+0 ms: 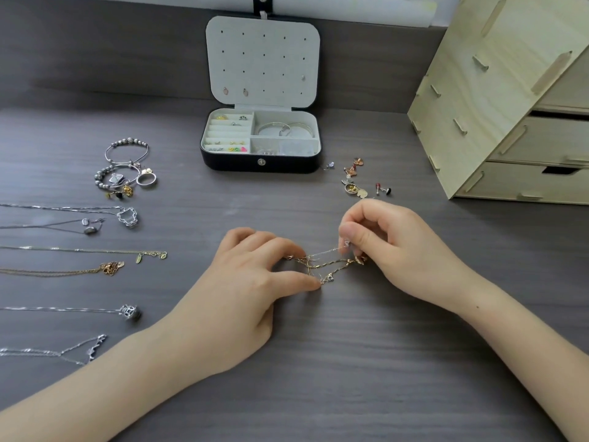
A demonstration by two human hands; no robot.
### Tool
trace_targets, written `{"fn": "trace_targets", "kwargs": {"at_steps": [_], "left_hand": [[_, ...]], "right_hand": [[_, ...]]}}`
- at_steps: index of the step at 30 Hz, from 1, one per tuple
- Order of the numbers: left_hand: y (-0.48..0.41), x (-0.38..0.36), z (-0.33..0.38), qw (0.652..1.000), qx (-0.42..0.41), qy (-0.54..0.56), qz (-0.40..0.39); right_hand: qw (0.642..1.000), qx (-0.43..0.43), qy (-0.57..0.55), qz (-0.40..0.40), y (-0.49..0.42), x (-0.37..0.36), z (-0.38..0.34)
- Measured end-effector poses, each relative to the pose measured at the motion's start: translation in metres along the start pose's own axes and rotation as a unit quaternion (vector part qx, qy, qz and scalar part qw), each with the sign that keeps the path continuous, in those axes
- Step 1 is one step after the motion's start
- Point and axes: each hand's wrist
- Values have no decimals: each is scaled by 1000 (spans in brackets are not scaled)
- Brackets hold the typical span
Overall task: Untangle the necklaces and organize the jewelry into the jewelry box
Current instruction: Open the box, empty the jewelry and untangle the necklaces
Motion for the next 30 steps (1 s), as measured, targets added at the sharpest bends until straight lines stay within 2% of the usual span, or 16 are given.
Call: {"fn": "trace_targets", "kwargs": {"at_steps": [5, 11, 14, 16, 18, 21, 25, 30], "left_hand": [[0, 3, -1, 1000, 14, -6, -21], [2, 4, -1, 999, 23, -10, -36], [4, 5, -2, 999, 19, -4, -30], [6, 7, -1, 1000, 14, 13, -10], [6, 8, -1, 999, 19, 28, 18], [7, 9, -5, 999, 32, 8, 31], [4, 8, -11, 999, 40, -8, 19], [6, 12, -14, 999, 32, 19, 14]], "right_hand": [[998, -32, 45, 29, -17, 3, 2], [970, -70, 228, 45, -38, -3, 5], [946, -36, 310, 92, -37, -7, 9], [943, -13, 319, 99, -30, -5, 8], [956, -10, 286, 57, -20, -1, 6], [966, -30, 250, -53, -8, 6, -2], [951, -65, 263, -147, -2, 15, -11], [932, -96, 285, -203, 2, 21, -18]]}}
Point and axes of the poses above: each hand's wrist, its own y-axis away from the middle knuckle, its own x-axis out of the back of the hand, z = x × y, and after that the axes turned 15 degrees about -z, right-handed
